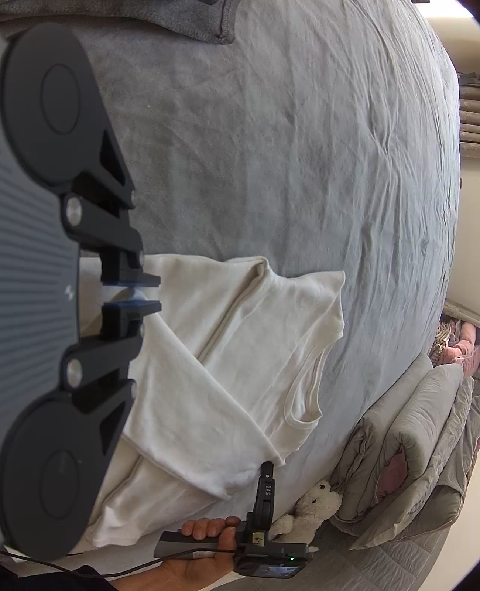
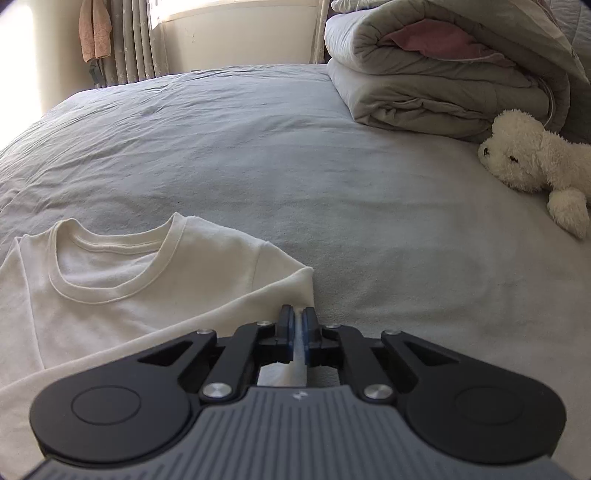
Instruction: Fold clothes
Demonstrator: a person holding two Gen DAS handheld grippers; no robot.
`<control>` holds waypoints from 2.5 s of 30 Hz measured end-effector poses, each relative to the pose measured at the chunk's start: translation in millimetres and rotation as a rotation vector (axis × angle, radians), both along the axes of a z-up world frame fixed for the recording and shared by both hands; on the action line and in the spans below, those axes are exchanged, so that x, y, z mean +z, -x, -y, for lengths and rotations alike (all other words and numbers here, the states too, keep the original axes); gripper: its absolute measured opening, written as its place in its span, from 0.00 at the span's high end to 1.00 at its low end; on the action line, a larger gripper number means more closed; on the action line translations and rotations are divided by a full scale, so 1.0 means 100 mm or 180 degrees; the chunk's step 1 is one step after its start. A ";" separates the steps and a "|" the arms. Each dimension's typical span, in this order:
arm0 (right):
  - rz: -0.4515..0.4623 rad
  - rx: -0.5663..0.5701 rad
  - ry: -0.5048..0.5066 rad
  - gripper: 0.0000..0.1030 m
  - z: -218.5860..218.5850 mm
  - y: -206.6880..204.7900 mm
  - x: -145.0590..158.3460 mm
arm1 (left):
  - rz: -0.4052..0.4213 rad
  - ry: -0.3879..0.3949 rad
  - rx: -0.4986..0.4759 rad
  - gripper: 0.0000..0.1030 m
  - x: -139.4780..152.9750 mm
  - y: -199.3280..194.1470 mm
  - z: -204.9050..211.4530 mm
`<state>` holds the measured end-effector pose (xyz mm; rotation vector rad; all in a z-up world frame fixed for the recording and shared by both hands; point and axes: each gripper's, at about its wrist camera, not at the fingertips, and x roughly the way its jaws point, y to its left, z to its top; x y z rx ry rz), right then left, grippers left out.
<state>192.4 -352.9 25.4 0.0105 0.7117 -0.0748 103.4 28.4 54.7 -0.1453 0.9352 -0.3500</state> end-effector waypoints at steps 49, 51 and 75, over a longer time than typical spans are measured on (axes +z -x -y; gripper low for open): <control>-0.0030 -0.0324 0.0013 0.71 0.01 1.22 0.22 | 0.0014 -0.0409 -0.0198 0.92 -0.19 0.08 0.17; 0.0107 -0.0240 0.0103 0.71 0.02 1.19 0.21 | 0.0003 -0.0387 -0.0189 0.92 -0.18 0.08 0.15; -0.0258 -0.0315 -0.0930 0.93 0.44 0.79 0.13 | 0.0075 0.0011 -0.0034 0.93 -0.03 0.00 -0.07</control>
